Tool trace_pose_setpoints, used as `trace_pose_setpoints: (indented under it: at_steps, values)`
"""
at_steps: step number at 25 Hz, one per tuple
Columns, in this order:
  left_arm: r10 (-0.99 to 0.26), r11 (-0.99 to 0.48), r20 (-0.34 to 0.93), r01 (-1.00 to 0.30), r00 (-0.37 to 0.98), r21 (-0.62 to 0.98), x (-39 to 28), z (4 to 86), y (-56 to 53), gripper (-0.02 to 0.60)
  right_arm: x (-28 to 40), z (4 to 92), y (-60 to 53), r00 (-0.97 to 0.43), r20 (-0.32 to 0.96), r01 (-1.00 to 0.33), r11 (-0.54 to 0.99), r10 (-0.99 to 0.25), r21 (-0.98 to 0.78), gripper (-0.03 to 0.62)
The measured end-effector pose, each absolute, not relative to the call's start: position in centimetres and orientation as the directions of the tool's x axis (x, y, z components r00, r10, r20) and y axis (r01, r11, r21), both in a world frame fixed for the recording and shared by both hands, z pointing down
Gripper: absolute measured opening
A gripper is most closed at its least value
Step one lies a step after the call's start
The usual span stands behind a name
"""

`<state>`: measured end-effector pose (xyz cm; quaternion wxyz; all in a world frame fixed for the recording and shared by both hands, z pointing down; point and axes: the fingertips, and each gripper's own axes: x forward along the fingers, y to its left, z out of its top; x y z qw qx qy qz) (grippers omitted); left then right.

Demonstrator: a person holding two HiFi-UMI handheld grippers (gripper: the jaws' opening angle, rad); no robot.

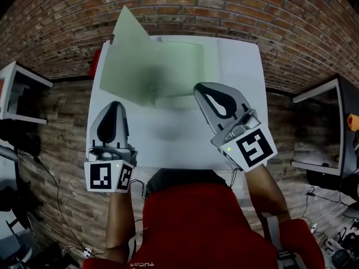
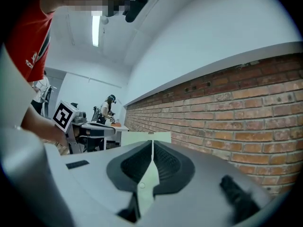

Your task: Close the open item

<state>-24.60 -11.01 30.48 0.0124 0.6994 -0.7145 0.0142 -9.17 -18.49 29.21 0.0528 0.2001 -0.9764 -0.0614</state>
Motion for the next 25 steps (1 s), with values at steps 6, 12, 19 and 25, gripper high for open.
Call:
trace_pose_setpoints:
  at_steps: [6, 12, 19, 25]
  values:
    - [-0.997, 0.045, 0.06, -0.999, -0.045, 0.012, -27.3, 31.3, -11.1, 0.03, -9.4, 30.0, -20.0, -0.889, 0.103, -0.434, 0.893, -0.446, 0.122, 0.034]
    - [-0.995, 0.06, 0.085, -0.997, -0.057, 0.043, -29.3, 32.3, -11.3, 0.14, -8.3, 31.4, -21.1, -0.867, 0.143, -0.466, 0.878, -0.478, 0.11, 0.035]
    - [-0.99, 0.053, 0.133, -0.995, -0.041, 0.09, -31.0, 34.5, -12.3, 0.201, -7.0, 34.2, -22.5, -0.835, 0.223, -0.501, 0.863, -0.503, 0.07, 0.144]
    - [-0.987, 0.02, 0.159, -0.991, 0.001, 0.13, -31.4, 35.8, -14.1, 0.233, -5.1, 38.1, -24.3, -0.795, 0.322, -0.552, 0.834, -0.515, -0.029, 0.213]
